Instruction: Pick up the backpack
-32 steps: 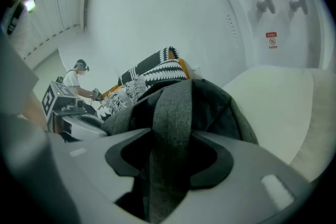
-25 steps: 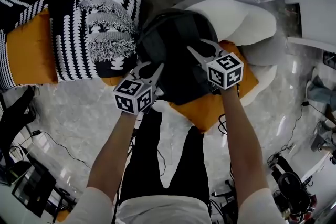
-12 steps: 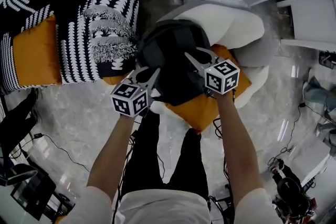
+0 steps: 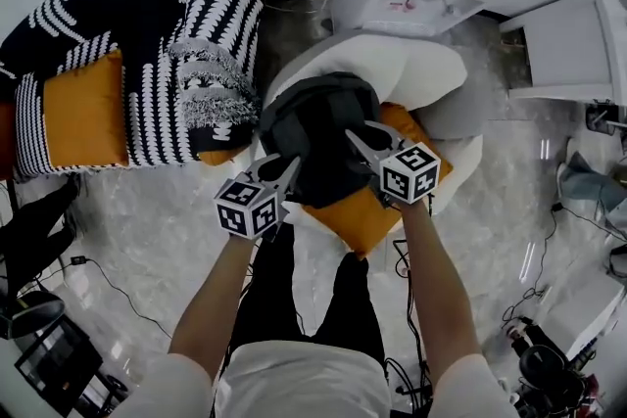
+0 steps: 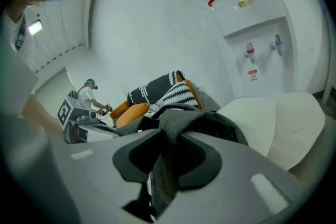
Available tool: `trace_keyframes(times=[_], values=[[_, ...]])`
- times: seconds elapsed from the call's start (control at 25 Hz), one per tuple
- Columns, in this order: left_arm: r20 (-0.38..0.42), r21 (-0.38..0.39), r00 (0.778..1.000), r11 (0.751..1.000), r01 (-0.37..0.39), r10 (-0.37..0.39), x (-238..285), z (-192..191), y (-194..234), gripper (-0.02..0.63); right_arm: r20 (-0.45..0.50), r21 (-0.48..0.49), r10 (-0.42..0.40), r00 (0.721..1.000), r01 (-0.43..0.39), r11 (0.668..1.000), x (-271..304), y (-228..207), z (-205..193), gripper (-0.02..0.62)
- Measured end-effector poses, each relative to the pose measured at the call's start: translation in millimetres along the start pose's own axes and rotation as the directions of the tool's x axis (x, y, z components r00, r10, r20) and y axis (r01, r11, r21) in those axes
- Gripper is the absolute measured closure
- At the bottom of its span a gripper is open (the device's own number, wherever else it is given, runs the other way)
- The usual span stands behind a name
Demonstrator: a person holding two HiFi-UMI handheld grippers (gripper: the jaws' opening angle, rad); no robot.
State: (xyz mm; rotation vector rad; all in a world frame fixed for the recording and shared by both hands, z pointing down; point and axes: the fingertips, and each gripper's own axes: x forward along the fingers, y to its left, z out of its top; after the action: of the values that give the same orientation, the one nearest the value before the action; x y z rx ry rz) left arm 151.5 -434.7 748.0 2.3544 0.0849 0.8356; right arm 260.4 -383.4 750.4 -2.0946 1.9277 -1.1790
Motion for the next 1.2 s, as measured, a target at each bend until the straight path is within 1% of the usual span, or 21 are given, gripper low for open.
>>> trace_keyframes(times=[0.16, 0.68, 0.84, 1.0, 1.2], values=[[0.014, -0.004, 1.000, 1.000, 0.001, -0.001, -9.8, 2.9, -25.0, 0.578, 0.012, -0.011, 0.004, 1.000, -0.004, 1.000, -27.4, 8.3, 6.5, 0.518], [0.034, 0.032, 0.999, 0.999, 0.000, -0.001, -24.5, 9.1, -98.7, 0.578, 0.055, -0.005, 0.002, 0.998, -0.001, 1.000, -106.1, 21.2, 17.5, 0.520], [0.039, 0.038, 0.999, 0.999, -0.002, 0.001, -29.1, 9.9, -119.1, 0.579, 0.056, -0.018, 0.003, 0.998, -0.002, 1.000, -129.8, 23.1, 17.6, 0.520], [0.036, 0.057, 0.999, 0.998, -0.017, 0.015, -32.6, 12.3, -136.5, 0.580, 0.069, -0.016, 0.017, 0.997, -0.016, 1.000, -149.1, 23.9, 21.0, 0.520], [0.034, 0.106, 0.998, 0.993, -0.052, 0.049, -36.7, 10.3, -159.6, 0.580, 0.090, -0.011, 0.041, 0.995, -0.040, 0.999, -177.5, 25.7, 22.2, 0.520]])
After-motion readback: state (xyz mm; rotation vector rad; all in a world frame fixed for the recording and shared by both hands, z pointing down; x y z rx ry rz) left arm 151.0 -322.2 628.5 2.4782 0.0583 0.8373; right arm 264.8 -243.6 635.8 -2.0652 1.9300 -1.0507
